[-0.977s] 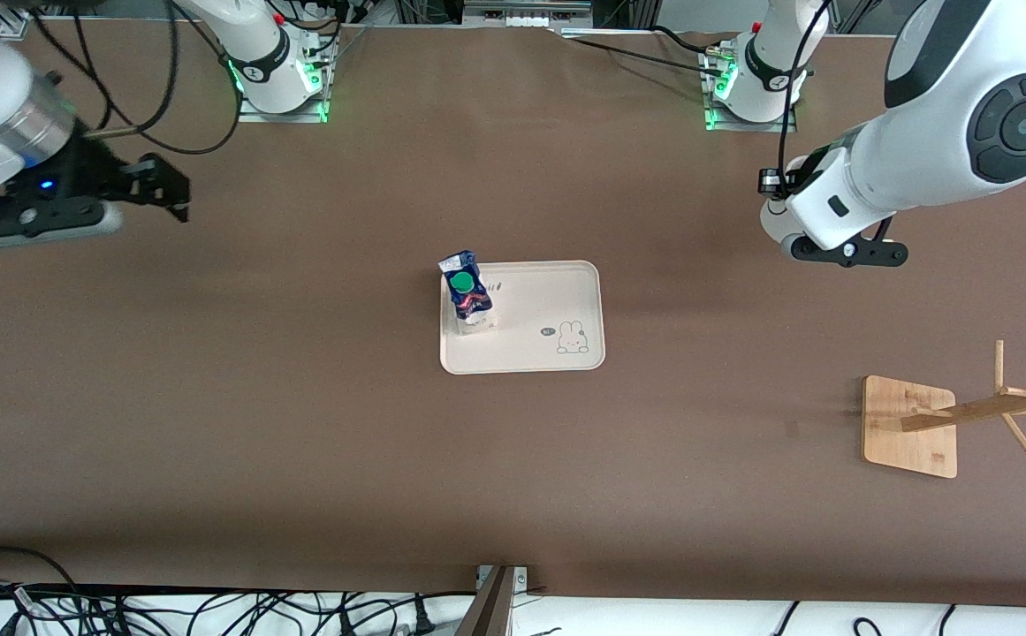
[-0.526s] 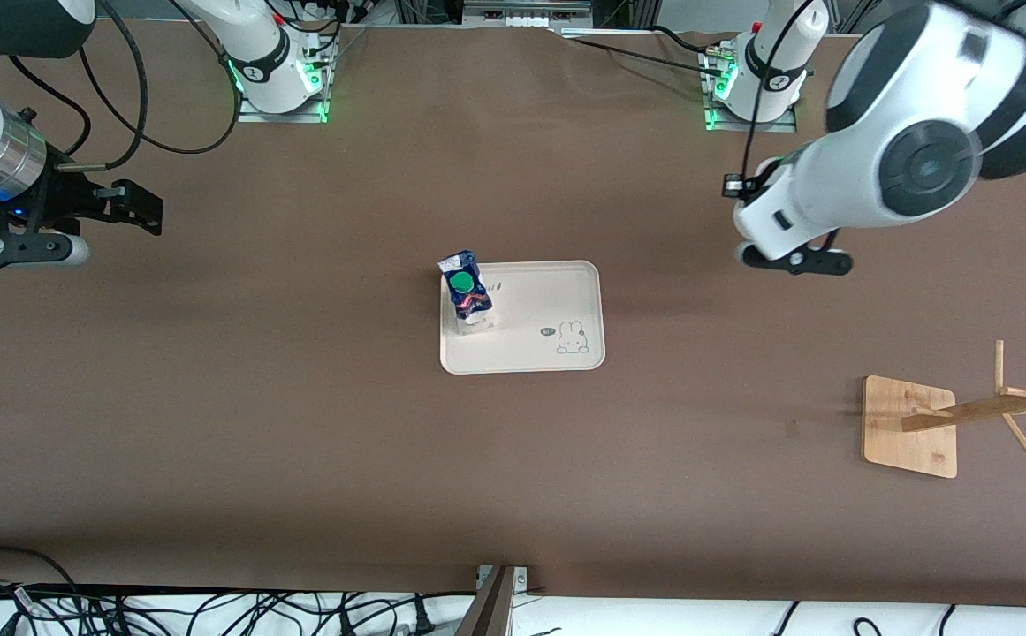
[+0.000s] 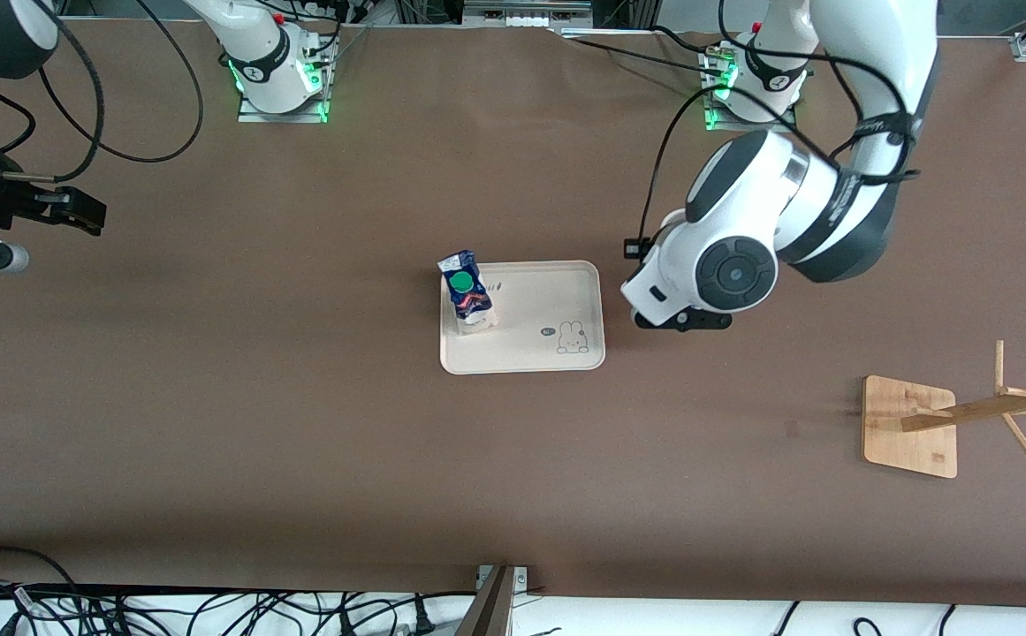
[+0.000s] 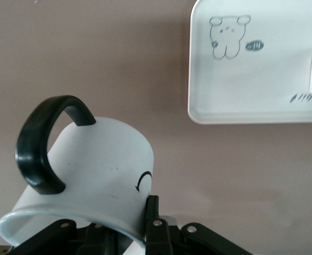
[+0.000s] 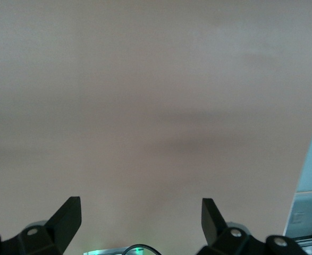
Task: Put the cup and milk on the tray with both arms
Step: 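Lower the mug onto the tray beside the carton with the left gripper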
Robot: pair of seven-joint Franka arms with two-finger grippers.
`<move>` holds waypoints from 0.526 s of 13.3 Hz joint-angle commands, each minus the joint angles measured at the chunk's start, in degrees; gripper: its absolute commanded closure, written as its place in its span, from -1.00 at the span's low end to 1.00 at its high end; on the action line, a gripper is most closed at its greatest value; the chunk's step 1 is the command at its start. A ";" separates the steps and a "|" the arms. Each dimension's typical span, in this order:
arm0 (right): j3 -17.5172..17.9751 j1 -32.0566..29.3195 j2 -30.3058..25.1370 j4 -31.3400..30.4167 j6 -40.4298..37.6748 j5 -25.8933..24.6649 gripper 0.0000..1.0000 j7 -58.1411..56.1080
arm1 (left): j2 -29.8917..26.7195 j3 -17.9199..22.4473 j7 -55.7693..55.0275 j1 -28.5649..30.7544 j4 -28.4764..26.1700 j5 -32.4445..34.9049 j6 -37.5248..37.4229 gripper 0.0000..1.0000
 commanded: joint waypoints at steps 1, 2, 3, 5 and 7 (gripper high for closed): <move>1.49 -0.65 -1.16 -0.28 -1.01 -1.79 -1.00 -3.40 | 4.73 0.46 -4.92 -2.46 3.56 -1.74 4.22 1.00; 0.97 -0.91 -0.90 -0.19 -1.02 -1.52 -1.00 -7.34 | 6.04 0.37 -7.28 -3.52 3.56 -1.83 7.03 1.00; 0.61 -1.35 -0.55 0.24 -0.41 -0.74 -1.00 -11.47 | 7.27 0.37 -9.57 -4.66 3.56 -1.83 9.75 1.00; -1.22 -3.01 0.16 1.48 -0.66 5.47 -1.00 -13.97 | 9.65 0.37 -13.44 -6.60 3.47 -4.00 14.24 1.00; -3.78 -3.37 -0.19 1.13 -1.28 11.46 -1.00 -14.32 | 11.50 0.46 -15.92 -7.13 2.95 -5.78 20.12 1.00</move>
